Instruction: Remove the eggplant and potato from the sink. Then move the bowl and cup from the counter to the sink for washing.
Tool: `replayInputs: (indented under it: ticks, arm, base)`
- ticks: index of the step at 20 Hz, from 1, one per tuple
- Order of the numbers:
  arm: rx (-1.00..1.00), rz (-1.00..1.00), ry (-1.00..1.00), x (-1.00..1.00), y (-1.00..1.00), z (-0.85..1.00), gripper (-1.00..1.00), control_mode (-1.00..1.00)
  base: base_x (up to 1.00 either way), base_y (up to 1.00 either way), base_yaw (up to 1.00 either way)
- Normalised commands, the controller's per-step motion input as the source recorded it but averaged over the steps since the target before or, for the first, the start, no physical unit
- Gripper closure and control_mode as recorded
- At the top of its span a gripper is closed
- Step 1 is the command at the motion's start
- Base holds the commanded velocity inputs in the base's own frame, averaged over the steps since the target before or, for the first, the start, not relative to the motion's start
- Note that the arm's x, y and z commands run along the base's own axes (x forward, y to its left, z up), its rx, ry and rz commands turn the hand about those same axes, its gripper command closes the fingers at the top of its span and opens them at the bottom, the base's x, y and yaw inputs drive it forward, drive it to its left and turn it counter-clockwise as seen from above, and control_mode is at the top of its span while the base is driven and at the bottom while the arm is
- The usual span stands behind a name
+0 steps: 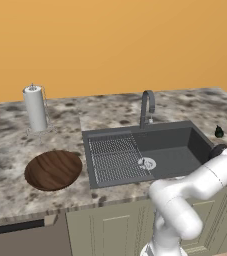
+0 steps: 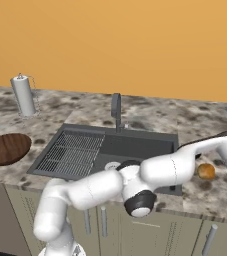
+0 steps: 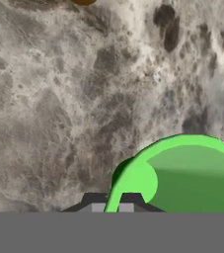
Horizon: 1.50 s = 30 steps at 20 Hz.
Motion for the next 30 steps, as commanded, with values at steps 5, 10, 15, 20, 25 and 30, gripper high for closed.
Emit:
replayInputs:
  ticks: [5,10,15,20,25,30]
  arm:
    - [0.19,0.15,0.20,-0.17,0.12,0.59,1.00,-1.00]
    - [0.19,0.14,0.21,-0.23,0.13,0.59,1.00,-1.00]
    - [0.13,0.13,0.27,-0.28,0.09,0.59,1.00,-1.00]
    - [0.14,0.12,0.24,-0.26,0.10,0.60,1.00,-1.00]
    - [0.15,0.12,0.20,-0.23,0.16,0.61,1.00,-1.00]
    - [0.21,0.10,0.11,-0.19,0.23,0.59,1.00,-1.00]
  base:
    - [0.00,0.00,0.00]
    - [0.00,0.00,0.00]
    - [0.00,0.00,0.00]
    - [0.00,0.00,0.00]
    - [0.00,0.00,0.00]
    - [0.00,0.00,0.00]
